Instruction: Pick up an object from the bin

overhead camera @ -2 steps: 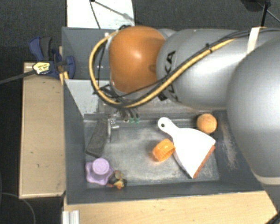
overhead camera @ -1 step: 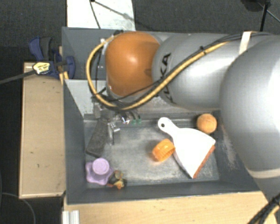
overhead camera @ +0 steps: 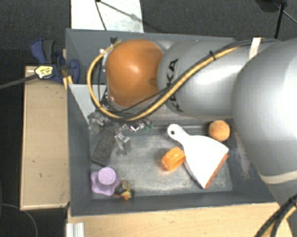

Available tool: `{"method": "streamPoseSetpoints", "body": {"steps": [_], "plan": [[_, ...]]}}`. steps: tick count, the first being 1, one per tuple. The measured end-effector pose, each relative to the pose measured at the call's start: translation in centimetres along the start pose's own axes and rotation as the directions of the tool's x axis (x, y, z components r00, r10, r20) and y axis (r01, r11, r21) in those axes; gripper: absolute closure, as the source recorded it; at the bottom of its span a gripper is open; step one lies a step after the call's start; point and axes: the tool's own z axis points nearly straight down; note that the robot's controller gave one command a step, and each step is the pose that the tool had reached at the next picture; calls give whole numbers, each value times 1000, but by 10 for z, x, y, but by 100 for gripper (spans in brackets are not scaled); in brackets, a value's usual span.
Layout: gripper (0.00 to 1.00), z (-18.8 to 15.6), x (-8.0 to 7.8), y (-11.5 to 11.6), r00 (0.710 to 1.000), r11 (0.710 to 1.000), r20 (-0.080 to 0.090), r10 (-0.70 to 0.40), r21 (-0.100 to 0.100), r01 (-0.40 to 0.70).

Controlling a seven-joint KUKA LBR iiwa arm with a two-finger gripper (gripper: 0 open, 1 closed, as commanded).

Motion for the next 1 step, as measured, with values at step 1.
{"method": "streamPoseSetpoints", "body": {"steps": [1], "plan": [[0, 73, 0, -2, 990, 990, -1, -141, -2, 141]]}}
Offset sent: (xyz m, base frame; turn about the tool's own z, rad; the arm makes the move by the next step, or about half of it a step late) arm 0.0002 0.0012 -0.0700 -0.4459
